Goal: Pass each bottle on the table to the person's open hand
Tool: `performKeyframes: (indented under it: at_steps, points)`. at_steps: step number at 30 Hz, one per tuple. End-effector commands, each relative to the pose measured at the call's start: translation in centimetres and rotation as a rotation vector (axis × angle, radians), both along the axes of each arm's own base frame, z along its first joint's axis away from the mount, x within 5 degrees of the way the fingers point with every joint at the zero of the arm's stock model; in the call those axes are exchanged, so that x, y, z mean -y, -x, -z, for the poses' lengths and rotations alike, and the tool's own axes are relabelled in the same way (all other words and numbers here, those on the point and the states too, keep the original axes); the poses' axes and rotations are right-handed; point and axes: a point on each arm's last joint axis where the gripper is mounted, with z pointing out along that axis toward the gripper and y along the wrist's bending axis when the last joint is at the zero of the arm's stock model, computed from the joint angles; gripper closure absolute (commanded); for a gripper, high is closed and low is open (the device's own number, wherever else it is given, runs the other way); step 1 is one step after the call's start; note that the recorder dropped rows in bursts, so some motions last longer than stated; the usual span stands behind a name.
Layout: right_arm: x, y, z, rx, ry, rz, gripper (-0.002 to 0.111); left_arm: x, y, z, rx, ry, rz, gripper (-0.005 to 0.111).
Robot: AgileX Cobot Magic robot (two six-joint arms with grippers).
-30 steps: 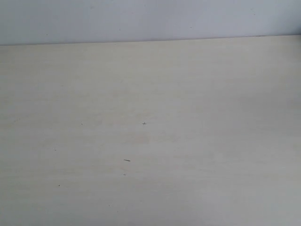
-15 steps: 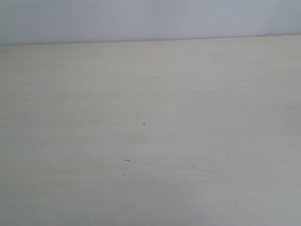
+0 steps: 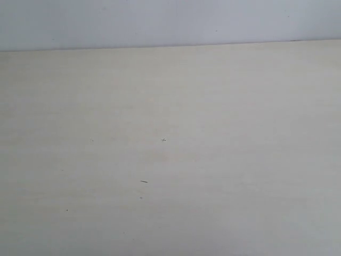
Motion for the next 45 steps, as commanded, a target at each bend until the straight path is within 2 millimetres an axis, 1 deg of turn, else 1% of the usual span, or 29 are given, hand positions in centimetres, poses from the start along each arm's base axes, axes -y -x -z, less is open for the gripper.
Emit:
performKeyframes:
  at_steps: [1, 32, 37, 40, 42, 44, 45]
  points:
    - [0.0, 0.0, 0.2, 0.0, 0.012, 0.007, 0.108, 0.0, 0.0, 0.1, 0.003, -0.001, -0.004, 0.107]
    - [0.0, 0.0, 0.2, 0.0, 0.008, 0.007, 0.108, 0.0, 0.0, 0.1, 0.004, 0.008, -0.001, 0.107]
    - [0.0, 0.0, 0.2, 0.0, 0.008, 0.007, 0.108, 0.9, 0.1, -0.5, 0.058, 0.057, 0.095, 0.107]
    - [0.0, 0.0, 0.2, 0.0, 0.008, 0.007, 0.108, 1.7, 0.3, -0.8, 0.084, 0.144, 0.186, 0.107]
    - [0.0, 0.0, 0.2, 0.0, 0.008, 0.007, 0.108, 2.0, 0.3, -0.9, 0.077, 0.181, 0.217, 0.107]
    - [0.0, 0.0, 0.2, 0.0, 0.008, 0.007, 0.108, 2.1, 0.4, -0.8, 0.101, 0.013, 0.232, 0.107]
    - [0.0, 0.0, 0.2, 0.0, 0.008, 0.007, 0.108, 2.0, 0.3, -0.8, 0.12, -0.089, 0.206, 0.107]
